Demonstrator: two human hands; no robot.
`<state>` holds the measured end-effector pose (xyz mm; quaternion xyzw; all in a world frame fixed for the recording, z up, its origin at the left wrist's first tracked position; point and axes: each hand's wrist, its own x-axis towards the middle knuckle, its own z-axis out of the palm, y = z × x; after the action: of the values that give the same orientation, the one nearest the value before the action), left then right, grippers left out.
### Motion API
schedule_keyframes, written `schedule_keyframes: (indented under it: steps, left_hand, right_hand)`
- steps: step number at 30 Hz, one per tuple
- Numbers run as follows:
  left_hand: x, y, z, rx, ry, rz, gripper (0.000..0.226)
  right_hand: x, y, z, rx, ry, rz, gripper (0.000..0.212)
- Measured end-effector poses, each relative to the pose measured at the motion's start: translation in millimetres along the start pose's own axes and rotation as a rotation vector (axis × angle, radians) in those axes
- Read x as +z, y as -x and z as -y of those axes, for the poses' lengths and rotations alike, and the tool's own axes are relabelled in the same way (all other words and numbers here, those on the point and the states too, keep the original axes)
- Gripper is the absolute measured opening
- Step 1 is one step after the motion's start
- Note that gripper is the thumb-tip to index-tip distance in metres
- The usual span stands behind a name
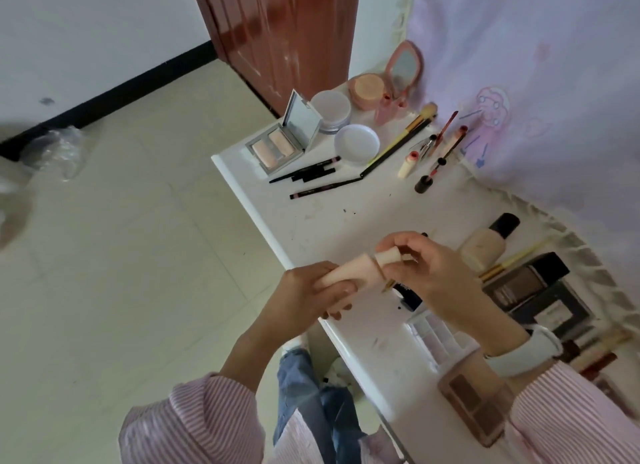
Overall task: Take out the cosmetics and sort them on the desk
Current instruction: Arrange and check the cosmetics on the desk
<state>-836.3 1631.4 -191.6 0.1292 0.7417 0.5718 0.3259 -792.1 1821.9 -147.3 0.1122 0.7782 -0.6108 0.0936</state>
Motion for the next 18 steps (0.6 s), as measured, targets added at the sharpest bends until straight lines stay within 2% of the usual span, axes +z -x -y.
schedule_keyframes:
  steps: [2,4,7,12,18]
  left_hand:
    - [-12.1,1.6,3.5,-0.115,0.119,-0.009,0.021]
    - [-26.3,0.3,7.8,-0.147,0.105,-0.067,0.025]
    - [-44.9,-9.7,18.1,-0.144,-0.09,-0.176,0.019]
    - [-54.9,-43.3,16.9,-0.14,-0.518,-0.16,0.021]
    - [-50.1,-69.9,8.6,-0.021,-0.68,-0.28,0.029]
  right_hand:
    - [-1.1,-5.8,-0.6,-0.058,0.065,-0.023,0.03]
    - [-6.3,-13.8,-4.0,-0.064,0.026,-0.131,0.028]
    - [-7.3,-27.6,-11.0,0.0,-0.105,-0.276,0.023]
    - [20.3,-47.8,-22.5,0.116,0.115,-0.401,0.011]
    - [59.6,-71.0,-30.5,0.315,0.121,-0.363,0.009]
